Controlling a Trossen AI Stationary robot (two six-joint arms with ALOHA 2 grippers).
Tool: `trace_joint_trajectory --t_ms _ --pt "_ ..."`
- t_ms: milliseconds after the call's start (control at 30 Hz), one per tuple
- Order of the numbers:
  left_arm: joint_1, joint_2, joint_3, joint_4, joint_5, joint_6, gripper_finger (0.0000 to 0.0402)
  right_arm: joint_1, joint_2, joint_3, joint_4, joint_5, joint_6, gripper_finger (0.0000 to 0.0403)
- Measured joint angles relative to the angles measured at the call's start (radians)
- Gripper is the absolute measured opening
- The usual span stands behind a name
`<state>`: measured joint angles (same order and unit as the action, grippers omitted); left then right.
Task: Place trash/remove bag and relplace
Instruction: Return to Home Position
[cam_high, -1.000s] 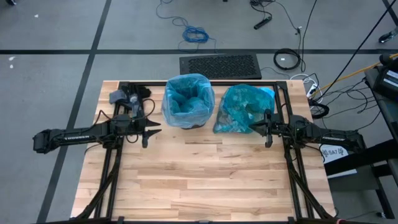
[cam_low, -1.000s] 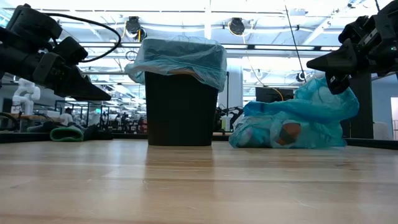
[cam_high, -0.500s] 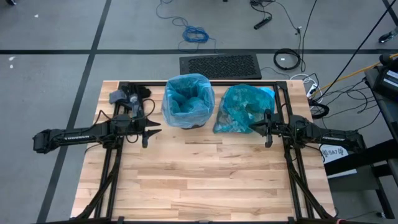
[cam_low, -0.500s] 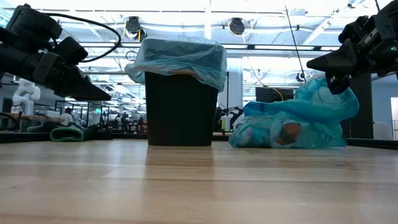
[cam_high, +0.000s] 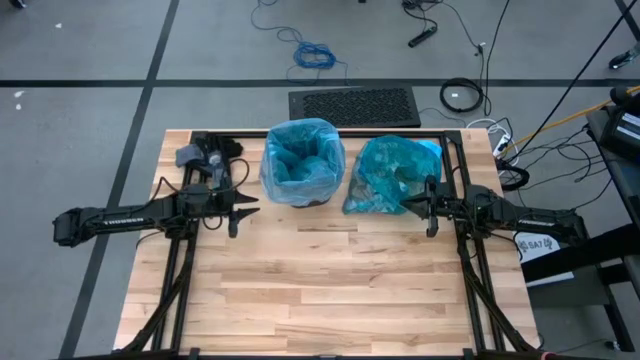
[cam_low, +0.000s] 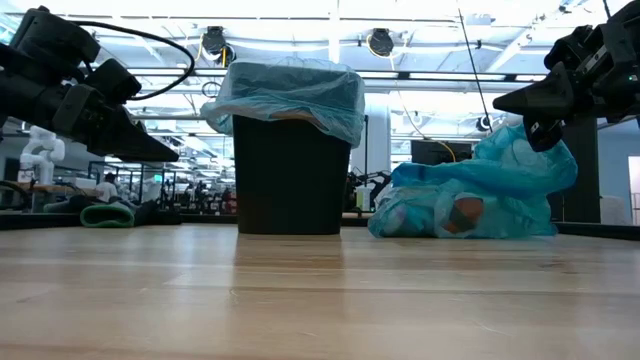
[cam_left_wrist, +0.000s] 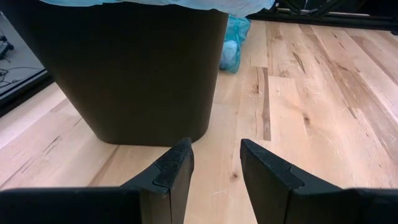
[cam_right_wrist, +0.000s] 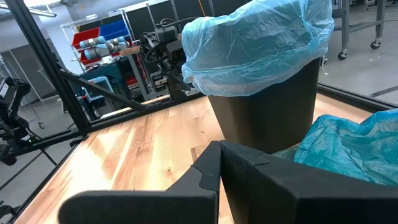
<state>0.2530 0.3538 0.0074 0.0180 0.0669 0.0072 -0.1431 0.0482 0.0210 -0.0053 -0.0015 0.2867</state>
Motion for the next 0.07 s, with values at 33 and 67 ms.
trace_joint_trajectory --t_ms 33,67 --pt "0.000 0.000 0.000 0.000 0.000 0.000 0.0138 0.000 0.000 0.000 0.000 0.000 0.000 0.0000" --pt "0.000 0.000 0.000 0.000 0.000 0.000 0.0138 0.000 0.000 0.000 0.000 0.000 0.000 0.0000"
